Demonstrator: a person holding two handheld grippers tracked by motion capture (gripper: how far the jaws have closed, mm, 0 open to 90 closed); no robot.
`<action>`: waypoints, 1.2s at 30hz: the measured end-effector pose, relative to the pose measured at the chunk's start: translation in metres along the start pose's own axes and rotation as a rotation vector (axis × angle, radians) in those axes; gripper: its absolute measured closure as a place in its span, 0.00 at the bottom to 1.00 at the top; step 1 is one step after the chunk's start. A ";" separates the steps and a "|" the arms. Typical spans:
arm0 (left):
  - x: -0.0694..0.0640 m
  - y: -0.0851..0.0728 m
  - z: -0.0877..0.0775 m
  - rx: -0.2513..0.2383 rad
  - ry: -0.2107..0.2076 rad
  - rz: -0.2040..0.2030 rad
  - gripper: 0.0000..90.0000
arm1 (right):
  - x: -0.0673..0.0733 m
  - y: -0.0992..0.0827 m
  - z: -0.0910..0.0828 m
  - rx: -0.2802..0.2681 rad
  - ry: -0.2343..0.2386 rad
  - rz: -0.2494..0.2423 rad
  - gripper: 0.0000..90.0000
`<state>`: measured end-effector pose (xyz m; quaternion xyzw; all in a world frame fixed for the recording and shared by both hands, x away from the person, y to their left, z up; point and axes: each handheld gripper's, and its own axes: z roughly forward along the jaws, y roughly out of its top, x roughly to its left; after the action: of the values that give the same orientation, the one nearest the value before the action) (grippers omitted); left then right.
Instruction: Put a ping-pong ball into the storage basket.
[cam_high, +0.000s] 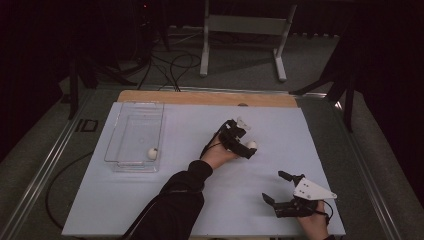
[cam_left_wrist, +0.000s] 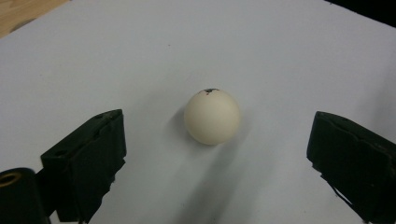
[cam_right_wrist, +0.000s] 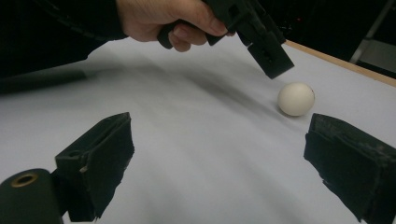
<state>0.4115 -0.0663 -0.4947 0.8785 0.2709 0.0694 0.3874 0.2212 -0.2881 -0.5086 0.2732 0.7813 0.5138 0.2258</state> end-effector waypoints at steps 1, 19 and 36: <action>0.000 0.000 0.001 0.004 -0.006 0.000 0.07 | 0.000 0.000 0.000 0.000 0.000 0.000 0.09; -0.003 -0.003 0.030 0.044 -0.009 -0.009 0.20 | -0.001 0.000 0.000 0.000 0.004 0.010 0.09; -0.003 -0.002 0.044 0.069 -0.007 0.017 0.52 | -0.002 -0.001 0.000 0.003 0.000 0.015 0.09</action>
<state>0.4231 -0.0950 -0.5261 0.8938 0.2645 0.0601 0.3570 0.2224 -0.2899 -0.5091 0.2793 0.7801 0.5143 0.2213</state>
